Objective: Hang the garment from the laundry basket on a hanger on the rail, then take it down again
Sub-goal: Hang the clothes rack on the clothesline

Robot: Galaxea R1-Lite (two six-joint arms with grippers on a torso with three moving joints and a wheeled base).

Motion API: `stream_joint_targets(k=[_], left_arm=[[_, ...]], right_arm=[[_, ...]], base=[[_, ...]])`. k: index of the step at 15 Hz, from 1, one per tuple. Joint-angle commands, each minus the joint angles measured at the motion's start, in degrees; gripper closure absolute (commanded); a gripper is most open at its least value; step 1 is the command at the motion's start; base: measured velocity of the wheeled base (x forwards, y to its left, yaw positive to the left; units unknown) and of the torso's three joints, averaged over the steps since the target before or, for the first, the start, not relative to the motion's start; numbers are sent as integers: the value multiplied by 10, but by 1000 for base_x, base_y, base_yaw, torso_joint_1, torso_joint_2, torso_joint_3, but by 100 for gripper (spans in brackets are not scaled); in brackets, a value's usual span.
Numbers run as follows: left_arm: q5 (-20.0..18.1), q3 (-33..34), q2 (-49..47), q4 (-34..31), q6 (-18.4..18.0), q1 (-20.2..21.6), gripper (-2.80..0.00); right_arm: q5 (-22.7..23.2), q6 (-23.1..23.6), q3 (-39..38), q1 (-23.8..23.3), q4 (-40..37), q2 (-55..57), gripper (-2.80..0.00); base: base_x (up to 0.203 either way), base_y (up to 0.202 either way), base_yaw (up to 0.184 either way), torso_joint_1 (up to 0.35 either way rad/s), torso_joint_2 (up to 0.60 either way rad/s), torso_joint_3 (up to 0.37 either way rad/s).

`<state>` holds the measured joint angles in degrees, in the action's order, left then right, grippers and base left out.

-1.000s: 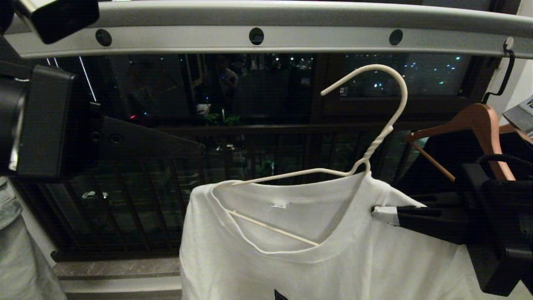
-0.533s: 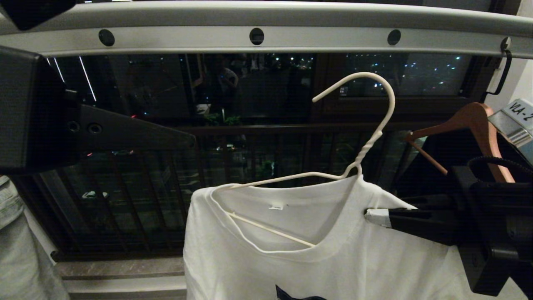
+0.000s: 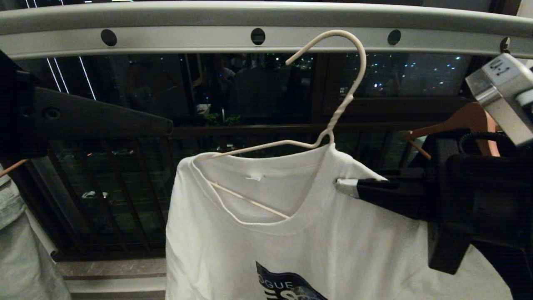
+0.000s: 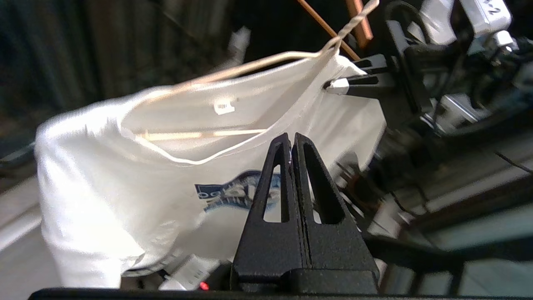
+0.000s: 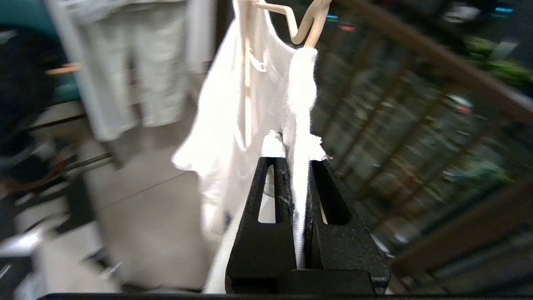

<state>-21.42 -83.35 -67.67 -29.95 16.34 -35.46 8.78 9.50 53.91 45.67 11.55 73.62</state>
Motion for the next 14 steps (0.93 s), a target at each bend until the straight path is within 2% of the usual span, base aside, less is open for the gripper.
stream_joint_targets(k=[1, 8, 14], left_arm=[[22, 0, 18, 0, 1, 0, 0], [74, 0, 58, 13, -1, 0, 0], [81, 0, 71, 14, -3, 0, 0]], right_arm=[[-47, 0, 38, 22, 2, 53, 0], [-150, -3, 148, 20, 29, 162, 0], [-176, -3, 181, 15, 32, 194, 0]], base=[[0, 0, 0, 0, 0, 0], [0, 0, 0, 0, 0, 0], [0, 0, 0, 0, 0, 0]])
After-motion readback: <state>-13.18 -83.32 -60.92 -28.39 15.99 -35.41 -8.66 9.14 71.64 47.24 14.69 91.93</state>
